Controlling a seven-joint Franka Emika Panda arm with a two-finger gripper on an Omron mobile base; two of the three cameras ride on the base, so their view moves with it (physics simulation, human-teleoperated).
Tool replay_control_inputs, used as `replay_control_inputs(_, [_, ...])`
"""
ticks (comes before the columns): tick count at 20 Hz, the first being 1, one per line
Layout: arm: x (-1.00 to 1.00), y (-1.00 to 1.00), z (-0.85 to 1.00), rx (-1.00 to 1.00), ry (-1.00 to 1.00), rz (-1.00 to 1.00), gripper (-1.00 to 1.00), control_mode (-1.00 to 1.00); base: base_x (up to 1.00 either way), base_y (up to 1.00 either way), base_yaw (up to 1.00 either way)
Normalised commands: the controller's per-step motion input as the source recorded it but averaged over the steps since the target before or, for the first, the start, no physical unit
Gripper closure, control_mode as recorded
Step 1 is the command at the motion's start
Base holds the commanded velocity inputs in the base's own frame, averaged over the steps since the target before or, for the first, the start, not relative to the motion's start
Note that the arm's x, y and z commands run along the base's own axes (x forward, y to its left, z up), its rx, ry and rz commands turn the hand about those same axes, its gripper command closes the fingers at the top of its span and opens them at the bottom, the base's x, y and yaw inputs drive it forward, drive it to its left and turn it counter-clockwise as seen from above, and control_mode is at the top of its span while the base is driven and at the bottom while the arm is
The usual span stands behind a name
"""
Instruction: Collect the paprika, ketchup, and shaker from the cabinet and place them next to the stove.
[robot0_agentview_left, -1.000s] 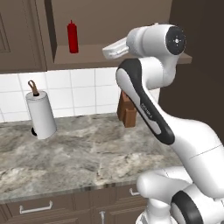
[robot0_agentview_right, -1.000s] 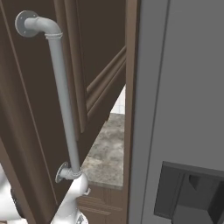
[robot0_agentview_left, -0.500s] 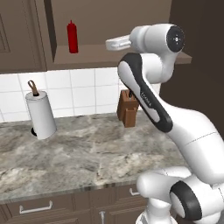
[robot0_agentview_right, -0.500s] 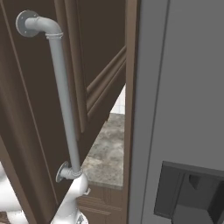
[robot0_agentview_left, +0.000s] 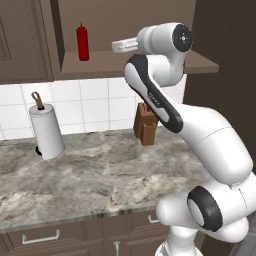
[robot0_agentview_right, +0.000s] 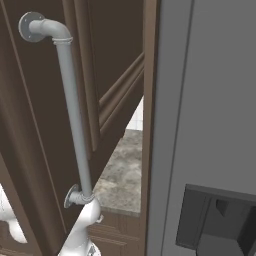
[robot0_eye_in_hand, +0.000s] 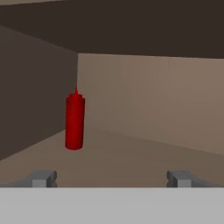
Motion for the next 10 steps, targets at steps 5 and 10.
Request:
replay_control_inputs(5, [0.62,0.48,0.0,0.0,0.0,0.0,-1.0,-1.0,0.0,0.0,0.0])
replay_control_inputs(10, [0.51,0.53,0.0,0.0,0.0,0.0,-1.0,-1.0,0.0,0.0,0.0])
